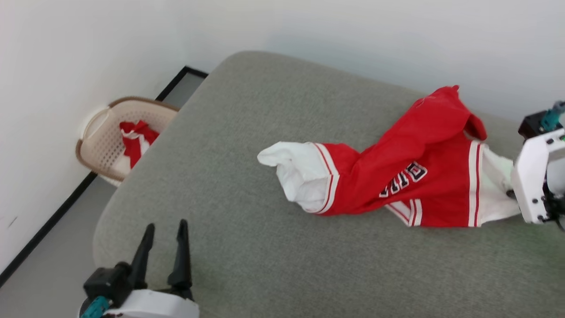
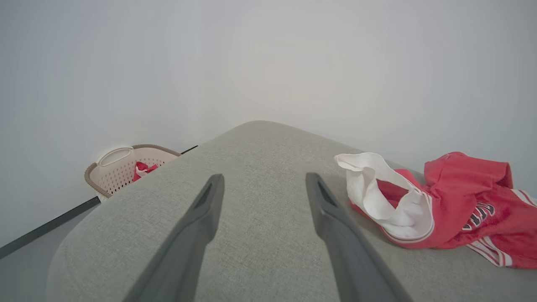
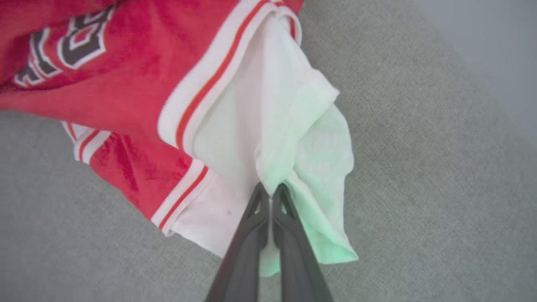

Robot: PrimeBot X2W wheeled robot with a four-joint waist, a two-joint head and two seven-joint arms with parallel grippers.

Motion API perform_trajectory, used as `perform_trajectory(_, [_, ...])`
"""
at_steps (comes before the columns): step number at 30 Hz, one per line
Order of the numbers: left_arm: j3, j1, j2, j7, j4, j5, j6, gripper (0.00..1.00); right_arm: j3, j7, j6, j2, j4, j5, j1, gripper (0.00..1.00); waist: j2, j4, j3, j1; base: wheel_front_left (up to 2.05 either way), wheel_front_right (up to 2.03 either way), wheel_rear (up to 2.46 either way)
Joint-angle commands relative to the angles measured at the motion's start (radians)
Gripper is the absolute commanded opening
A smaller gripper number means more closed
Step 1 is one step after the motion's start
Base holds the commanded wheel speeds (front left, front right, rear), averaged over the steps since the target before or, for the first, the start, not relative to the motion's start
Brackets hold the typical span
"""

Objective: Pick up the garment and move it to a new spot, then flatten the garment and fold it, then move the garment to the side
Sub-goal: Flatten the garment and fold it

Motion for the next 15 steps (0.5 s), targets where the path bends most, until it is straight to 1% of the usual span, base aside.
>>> perform_trajectory(1, [0.01, 0.014, 0.001, 0.0, -0.004, 0.012, -0.003, 1.0, -0.006, 0.009, -0.001, -0.018, -0.023, 0.022, 0.029, 0.0, 0.0, -0.045, -0.053, 0.0, 0.0, 0.0, 0.0])
perform_trajectory(6, [0.048, 0.045, 0.001, 0.0, -0.017, 0.04, -0.003, 1.0, -0.03, 0.03, -0.001, -0.116, -0.145, 0.071, 0.131, 0.0, 0.0, -0.084, -0.09, 0.0, 0.0, 0.0, 0.0])
perform_trajectory(12, [0.085, 0.078, 0.001, 0.0, -0.038, 0.046, -0.003, 1.0, -0.099, 0.064, -0.001, -0.24, -0.275, 0.167, 0.332, 0.0, 0.0, -0.132, -0.107, 0.0, 0.0, 0.0, 0.0])
perform_trajectory(15, [0.09, 0.085, 0.001, 0.0, -0.047, 0.036, -0.004, 1.0, -0.149, 0.045, -0.001, -0.291, -0.32, 0.199, 0.433, 0.0, 0.0, -0.156, -0.1, 0.0, 0.0, 0.0, 0.0])
